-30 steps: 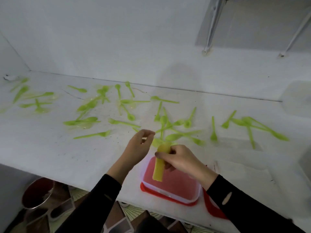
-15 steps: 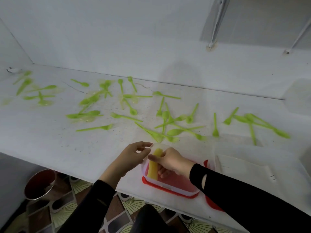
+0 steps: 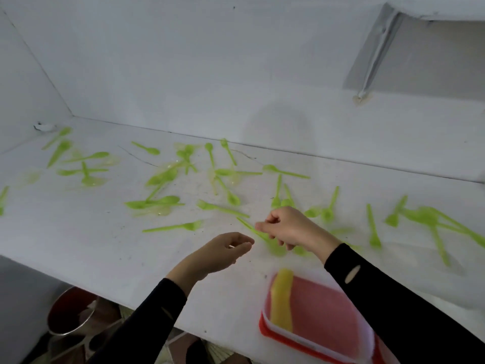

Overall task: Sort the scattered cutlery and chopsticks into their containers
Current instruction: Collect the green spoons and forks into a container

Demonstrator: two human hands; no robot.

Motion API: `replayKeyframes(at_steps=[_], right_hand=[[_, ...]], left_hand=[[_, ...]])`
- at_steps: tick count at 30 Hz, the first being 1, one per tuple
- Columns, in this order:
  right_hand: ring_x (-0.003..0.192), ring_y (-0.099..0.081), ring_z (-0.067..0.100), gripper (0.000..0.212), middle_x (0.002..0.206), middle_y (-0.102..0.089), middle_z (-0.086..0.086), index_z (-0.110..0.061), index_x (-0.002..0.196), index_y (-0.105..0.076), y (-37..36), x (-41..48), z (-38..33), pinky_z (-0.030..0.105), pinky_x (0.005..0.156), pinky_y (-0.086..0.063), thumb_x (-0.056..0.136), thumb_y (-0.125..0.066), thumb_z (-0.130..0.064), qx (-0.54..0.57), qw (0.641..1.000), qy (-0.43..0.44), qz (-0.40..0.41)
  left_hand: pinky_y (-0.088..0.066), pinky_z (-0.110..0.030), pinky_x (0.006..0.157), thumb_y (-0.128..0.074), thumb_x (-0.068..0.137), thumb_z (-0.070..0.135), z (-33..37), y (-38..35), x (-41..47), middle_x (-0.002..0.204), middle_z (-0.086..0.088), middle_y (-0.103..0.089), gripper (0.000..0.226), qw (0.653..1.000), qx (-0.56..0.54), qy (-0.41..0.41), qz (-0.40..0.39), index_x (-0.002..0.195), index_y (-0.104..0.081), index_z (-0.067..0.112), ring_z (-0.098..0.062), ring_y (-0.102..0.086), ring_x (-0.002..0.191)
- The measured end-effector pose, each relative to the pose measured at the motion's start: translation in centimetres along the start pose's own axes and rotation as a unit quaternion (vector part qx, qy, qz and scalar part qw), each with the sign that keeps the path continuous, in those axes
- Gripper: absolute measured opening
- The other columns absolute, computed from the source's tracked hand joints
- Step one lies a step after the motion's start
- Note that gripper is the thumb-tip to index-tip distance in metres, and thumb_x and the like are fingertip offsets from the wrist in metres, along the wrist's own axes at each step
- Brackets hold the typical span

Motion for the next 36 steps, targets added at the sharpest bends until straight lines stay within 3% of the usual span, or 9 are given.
replayKeyframes(at_steps=[6,10,15,18,24,28,31,33,36], right_hand=[[0.064,-0.062,0.019,0.016,0.083,-0.069,0.001,-0.016,0.088,-0.063,-2.6,9.4,-4.7,0.031,0.058,-0.054,0.091,-0.059,-0.031,-0.042,0.998,0.017,0.049],[0.096,-0.061,0.024,0.017,0.109,-0.061,0.003,-0.015,0.106,-0.063,-3.8,15.2,-6.4,0.034,0.082,-0.050,0.092,-0.052,-0.018,-0.102,0.988,0.010,0.116],[0.137,-0.033,0.035,0.060,0.155,-0.023,0.015,-0.022,0.146,-0.036,-5.9,20.3,-6.5,0.042,0.104,-0.040,0.093,-0.037,0.005,-0.171,0.977,-0.031,0.121],[0.145,-0.018,0.038,0.065,0.163,0.004,0.015,-0.027,0.155,-0.019,-7.0,21.9,-5.9,0.042,0.117,-0.026,0.097,-0.031,-0.001,-0.299,0.947,-0.059,0.106],[0.120,-0.045,0.030,0.043,0.137,-0.039,0.012,-0.019,0.137,-0.044,-7.2,23.2,-6.1,0.036,0.098,-0.043,0.097,-0.038,-0.004,-0.344,0.918,-0.063,0.185],[0.110,-0.048,0.033,0.046,0.130,-0.040,0.014,-0.013,0.131,-0.050,-6.6,23.0,-6.0,0.035,0.089,-0.043,0.086,-0.049,0.000,-0.247,0.939,-0.061,0.232],[0.084,-0.052,0.031,0.036,0.113,-0.040,0.010,-0.009,0.119,-0.053,-5.9,22.5,-6.8,0.034,0.070,-0.042,0.084,-0.057,0.000,-0.164,0.943,-0.023,0.288],[0.068,-0.047,0.025,0.025,0.097,-0.044,0.005,-0.010,0.112,-0.053,-5.6,22.5,-8.1,0.032,0.062,-0.038,0.089,-0.051,0.001,-0.132,0.940,0.019,0.313],[0.068,-0.053,0.019,0.032,0.084,-0.056,0.003,-0.018,0.115,-0.047,-6.0,23.0,-10.8,0.030,0.058,-0.040,0.092,-0.040,0.004,-0.069,0.955,0.064,0.283]], left_hand=[[-0.047,-0.020,0.076,-0.057,0.097,0.018,-0.3,11.5,3.6,0.096,0.009,-0.066,0.015,0.990,0.011,-0.057,0.128,0.103,-0.070,0.022,-0.009,-0.058,0.087],[-0.046,-0.024,0.077,-0.057,0.096,0.017,-2.9,18.3,6.5,0.096,0.005,-0.065,0.014,0.989,0.038,-0.032,0.139,0.101,-0.069,0.022,-0.010,-0.058,0.088],[-0.041,-0.017,0.060,-0.058,0.095,0.019,-3.5,21.6,12.3,0.086,0.004,-0.061,0.015,0.985,0.095,-0.042,0.138,0.106,-0.068,0.023,-0.011,-0.056,0.074],[-0.036,-0.013,0.059,-0.059,0.095,0.023,-2.2,22.1,15.7,0.075,0.004,-0.055,0.021,0.978,0.111,-0.069,0.164,0.114,-0.066,0.019,-0.009,-0.054,0.068],[-0.048,-0.031,0.086,-0.066,0.088,0.046,-1.9,21.1,21.2,0.118,-0.008,-0.051,0.051,0.972,0.199,-0.057,0.115,0.130,-0.055,0.019,-0.021,-0.059,0.101],[-0.043,-0.024,0.075,-0.067,0.086,0.019,-2.7,20.0,22.4,0.110,-0.006,-0.052,0.025,0.975,0.177,-0.107,0.078,0.110,-0.060,0.018,-0.015,-0.053,0.086],[-0.043,-0.024,0.066,-0.058,0.088,0.007,-3.5,20.6,22.5,0.086,-0.002,-0.060,0.016,0.977,0.127,-0.150,0.087,0.101,-0.060,0.016,-0.013,-0.055,0.073],[-0.042,-0.019,0.064,-0.055,0.092,0.005,-3.2,21.5,22.4,0.083,0.001,-0.058,0.017,0.973,0.110,-0.174,0.102,0.105,-0.062,0.012,-0.007,-0.055,0.068],[-0.045,-0.014,0.062,-0.054,0.095,0.004,-2.5,23.9,21.9,0.094,-0.004,-0.062,0.017,0.969,0.052,-0.194,0.144,0.109,-0.064,0.007,-0.012,-0.063,0.074]])
Point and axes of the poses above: each hand's wrist, its own x-axis towards the middle knuckle, its own y-axis out of the back of the hand, z = x × y, the point moved 5 cm from there along x, towards the middle knuckle
